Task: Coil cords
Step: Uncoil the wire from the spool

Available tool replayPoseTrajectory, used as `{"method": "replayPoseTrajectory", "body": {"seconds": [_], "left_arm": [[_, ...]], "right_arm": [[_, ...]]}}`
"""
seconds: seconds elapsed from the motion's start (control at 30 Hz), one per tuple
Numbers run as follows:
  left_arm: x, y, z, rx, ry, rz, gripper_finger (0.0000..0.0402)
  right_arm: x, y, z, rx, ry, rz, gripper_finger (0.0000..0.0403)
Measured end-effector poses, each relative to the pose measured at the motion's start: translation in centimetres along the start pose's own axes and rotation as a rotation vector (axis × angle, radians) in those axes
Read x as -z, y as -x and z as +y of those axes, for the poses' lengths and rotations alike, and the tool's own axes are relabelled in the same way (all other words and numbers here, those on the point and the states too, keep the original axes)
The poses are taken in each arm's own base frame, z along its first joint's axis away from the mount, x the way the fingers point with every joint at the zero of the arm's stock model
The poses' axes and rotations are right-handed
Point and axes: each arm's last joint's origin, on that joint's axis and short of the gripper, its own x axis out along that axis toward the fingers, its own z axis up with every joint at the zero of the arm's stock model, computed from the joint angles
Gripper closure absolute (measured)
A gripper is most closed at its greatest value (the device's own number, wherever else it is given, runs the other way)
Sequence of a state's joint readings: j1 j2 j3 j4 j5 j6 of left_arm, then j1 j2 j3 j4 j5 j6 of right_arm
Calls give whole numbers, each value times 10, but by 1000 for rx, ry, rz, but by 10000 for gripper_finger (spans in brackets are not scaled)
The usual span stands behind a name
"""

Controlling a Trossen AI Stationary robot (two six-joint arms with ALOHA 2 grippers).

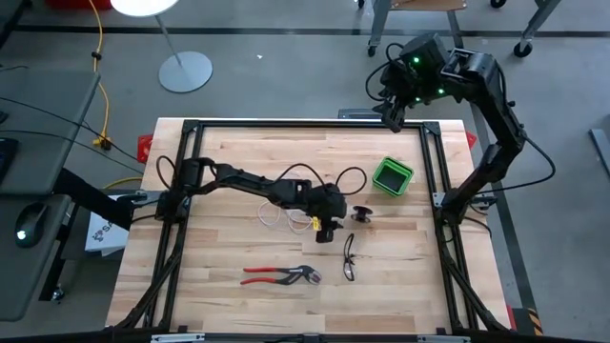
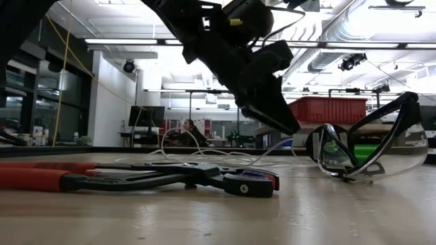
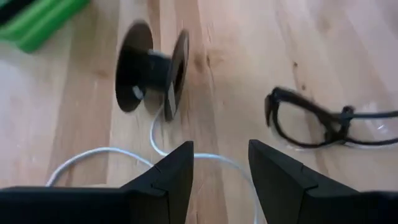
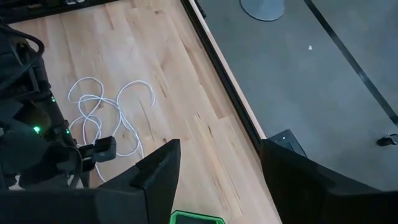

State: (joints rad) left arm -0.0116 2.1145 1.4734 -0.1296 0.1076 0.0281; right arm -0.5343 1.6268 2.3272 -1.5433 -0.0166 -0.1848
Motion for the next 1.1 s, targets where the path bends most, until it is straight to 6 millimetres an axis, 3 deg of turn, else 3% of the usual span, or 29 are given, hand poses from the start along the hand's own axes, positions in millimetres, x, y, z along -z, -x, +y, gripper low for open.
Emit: {"method": "replayPoseTrajectory", "body": {"seconds": [0.17, 0.57, 0.83, 1.1], "left_arm": [[-13, 9, 7, -61, -5, -94, 255], [-15, -1, 23, -73, -128, -185, 255], [0, -21, 22, -29, -125, -147, 255], [2, -27, 22, -31, -99, -161, 257]], "right_arm": [[0, 0, 0, 1, 1, -3, 190], [-1, 0, 0, 2, -4, -8, 190], [-2, 0, 0, 6, -3, -25, 190], [-5, 0, -1, 11, -3, -54, 190]]}}
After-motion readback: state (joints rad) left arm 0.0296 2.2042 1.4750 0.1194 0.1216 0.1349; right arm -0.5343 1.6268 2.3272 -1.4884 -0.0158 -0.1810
